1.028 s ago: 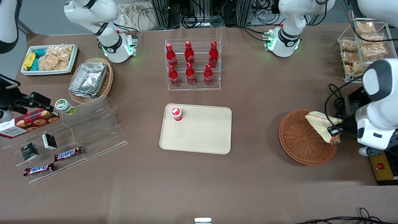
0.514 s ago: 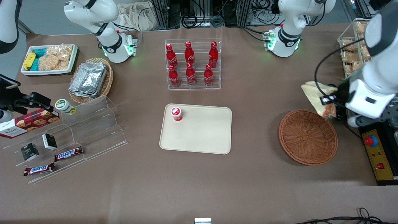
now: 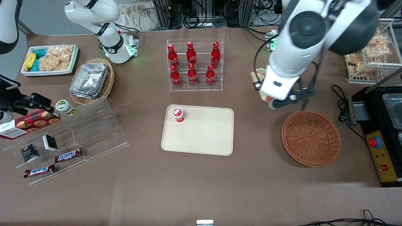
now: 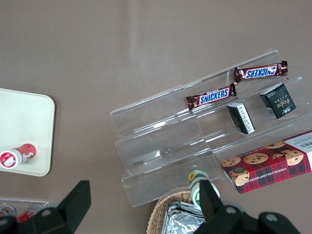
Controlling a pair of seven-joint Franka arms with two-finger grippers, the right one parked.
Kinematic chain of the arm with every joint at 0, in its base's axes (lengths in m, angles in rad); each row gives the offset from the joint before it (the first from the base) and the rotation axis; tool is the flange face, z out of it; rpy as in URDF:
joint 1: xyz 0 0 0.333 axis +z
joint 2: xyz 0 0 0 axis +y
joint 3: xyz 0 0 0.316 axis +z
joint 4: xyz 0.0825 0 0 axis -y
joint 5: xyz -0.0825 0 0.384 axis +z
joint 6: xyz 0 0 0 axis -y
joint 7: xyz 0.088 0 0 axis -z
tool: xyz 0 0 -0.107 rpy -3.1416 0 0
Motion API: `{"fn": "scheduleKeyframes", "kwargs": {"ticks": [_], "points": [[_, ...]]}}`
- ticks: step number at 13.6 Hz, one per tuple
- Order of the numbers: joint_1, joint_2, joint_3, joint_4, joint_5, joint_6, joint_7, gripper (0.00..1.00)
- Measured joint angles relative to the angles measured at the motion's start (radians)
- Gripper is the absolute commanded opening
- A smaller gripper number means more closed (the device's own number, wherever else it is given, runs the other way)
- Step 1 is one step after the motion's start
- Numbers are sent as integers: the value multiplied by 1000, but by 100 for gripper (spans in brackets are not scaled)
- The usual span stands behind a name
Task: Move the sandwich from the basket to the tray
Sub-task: 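Lift the sandwich and carry it with the left gripper over the cream tray, then lower the sandwich onto the tray and open the left gripper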
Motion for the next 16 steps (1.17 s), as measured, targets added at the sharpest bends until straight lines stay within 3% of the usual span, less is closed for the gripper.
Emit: {"fn": "scheduleKeyframes", "kwargs": {"ticks": [3, 10, 13, 16], "points": [[-32, 113, 1, -8, -57, 162, -68, 1], [-98, 411, -11, -12, -64, 485, -132, 2], [-100, 471, -30, -11, -7, 502, -112, 2], [-101, 519, -60, -10, 97, 502, -83, 4]]}}
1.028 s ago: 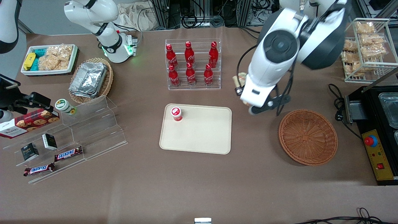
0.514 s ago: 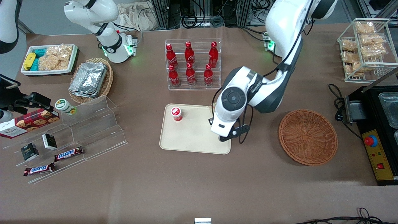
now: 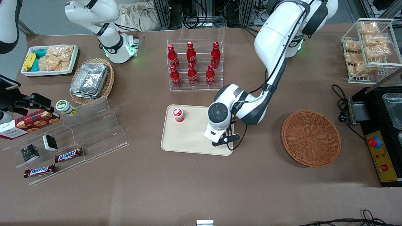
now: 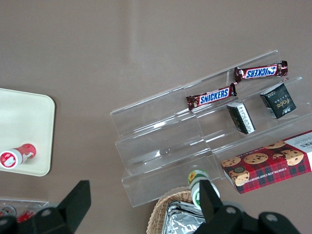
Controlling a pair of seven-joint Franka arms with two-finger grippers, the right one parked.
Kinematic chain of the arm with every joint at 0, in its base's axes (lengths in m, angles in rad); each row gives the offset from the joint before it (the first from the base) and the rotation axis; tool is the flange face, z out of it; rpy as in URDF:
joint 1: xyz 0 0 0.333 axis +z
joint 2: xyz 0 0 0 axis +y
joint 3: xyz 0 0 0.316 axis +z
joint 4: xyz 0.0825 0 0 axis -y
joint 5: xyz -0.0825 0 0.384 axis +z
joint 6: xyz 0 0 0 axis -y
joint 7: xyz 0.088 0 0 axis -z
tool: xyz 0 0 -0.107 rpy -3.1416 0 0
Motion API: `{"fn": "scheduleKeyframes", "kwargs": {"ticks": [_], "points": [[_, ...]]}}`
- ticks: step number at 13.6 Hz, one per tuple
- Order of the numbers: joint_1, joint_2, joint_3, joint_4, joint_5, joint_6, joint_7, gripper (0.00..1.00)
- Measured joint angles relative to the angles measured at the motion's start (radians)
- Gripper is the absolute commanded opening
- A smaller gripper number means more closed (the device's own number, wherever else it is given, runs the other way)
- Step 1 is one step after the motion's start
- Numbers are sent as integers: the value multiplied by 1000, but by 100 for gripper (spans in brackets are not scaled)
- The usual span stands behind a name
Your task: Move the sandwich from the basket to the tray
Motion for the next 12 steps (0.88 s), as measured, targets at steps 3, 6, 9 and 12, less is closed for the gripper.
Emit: {"fn": "scheduleKeyframes", "kwargs": {"ticks": [3, 6, 9, 12], "points": [[-9, 21, -14, 2, 25, 1, 2, 48], [-9, 21, -13, 12, 25, 1, -9, 100], [-8, 16, -10, 35, 25, 3, -92, 100], [-5, -19, -7, 71, 25, 5, -181, 100]]}}
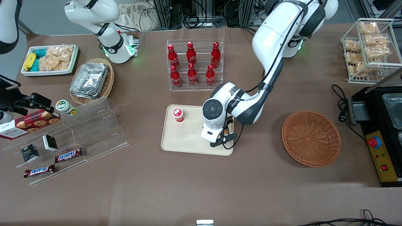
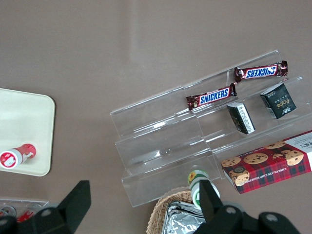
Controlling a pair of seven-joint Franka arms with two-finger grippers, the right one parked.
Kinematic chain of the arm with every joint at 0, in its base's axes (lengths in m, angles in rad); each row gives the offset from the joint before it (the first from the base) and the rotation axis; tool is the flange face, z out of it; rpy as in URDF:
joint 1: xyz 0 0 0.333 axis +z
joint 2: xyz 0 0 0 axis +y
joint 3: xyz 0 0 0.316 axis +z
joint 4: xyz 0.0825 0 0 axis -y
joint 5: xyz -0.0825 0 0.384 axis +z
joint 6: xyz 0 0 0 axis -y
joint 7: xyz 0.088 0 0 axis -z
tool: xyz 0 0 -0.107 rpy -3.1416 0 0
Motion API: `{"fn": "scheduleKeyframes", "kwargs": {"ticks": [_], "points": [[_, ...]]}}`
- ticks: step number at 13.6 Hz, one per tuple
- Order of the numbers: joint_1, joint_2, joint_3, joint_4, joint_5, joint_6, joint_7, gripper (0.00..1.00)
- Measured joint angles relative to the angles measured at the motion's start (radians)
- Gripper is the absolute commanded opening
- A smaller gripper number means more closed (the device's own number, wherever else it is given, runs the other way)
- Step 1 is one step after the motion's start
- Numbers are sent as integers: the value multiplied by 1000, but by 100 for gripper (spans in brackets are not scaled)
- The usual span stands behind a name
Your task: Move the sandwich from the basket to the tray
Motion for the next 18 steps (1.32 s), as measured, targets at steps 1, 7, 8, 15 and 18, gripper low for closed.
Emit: {"fn": "scheduleKeyframes", "kwargs": {"ticks": [1, 7, 8, 15, 18], "points": [[3, -26, 2, 8, 0, 0, -32, 100], [126, -277, 11, 14, 0, -102, -152, 100], [159, -319, 12, 13, 0, -131, -152, 100], [414, -513, 13, -18, -93, -285, 165, 100], [501, -542, 14, -56, -99, -320, 413, 100]]}}
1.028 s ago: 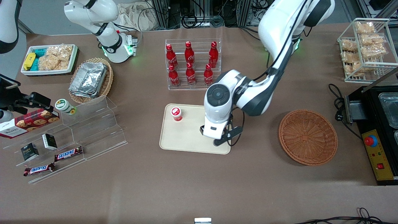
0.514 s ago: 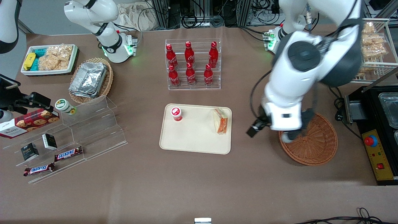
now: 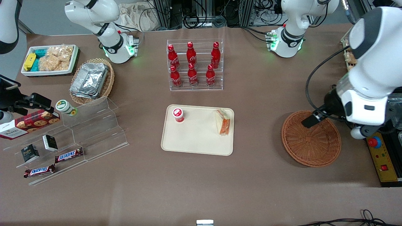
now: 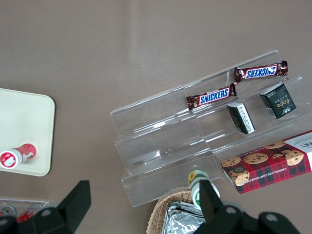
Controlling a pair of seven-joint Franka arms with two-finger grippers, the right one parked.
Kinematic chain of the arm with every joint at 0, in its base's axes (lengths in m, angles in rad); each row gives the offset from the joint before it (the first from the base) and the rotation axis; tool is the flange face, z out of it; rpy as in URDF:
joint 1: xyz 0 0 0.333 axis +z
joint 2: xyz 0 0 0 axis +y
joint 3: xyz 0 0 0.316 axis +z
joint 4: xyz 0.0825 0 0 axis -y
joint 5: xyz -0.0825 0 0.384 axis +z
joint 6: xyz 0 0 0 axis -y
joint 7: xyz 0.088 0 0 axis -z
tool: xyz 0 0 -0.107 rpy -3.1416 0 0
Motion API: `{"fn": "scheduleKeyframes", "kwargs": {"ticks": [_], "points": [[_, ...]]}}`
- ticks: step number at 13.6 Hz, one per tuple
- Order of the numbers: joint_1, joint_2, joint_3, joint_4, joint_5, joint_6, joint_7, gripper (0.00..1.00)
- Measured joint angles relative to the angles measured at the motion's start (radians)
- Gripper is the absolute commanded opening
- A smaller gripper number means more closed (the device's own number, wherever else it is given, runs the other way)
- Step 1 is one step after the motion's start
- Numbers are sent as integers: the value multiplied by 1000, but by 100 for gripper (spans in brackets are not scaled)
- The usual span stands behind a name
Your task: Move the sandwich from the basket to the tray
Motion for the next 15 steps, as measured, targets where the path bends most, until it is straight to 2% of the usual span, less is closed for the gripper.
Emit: {"fn": "scheduleKeyframes", "kwargs": {"ticks": [4, 7, 13, 15], "points": [[91, -26, 1, -38, -1, -40, 313, 100], [121, -66, 4, -108, 0, -26, 459, 100], [93, -262, 91, -389, 0, 111, 552, 100], [80, -306, 114, -431, -2, 112, 555, 100]]}}
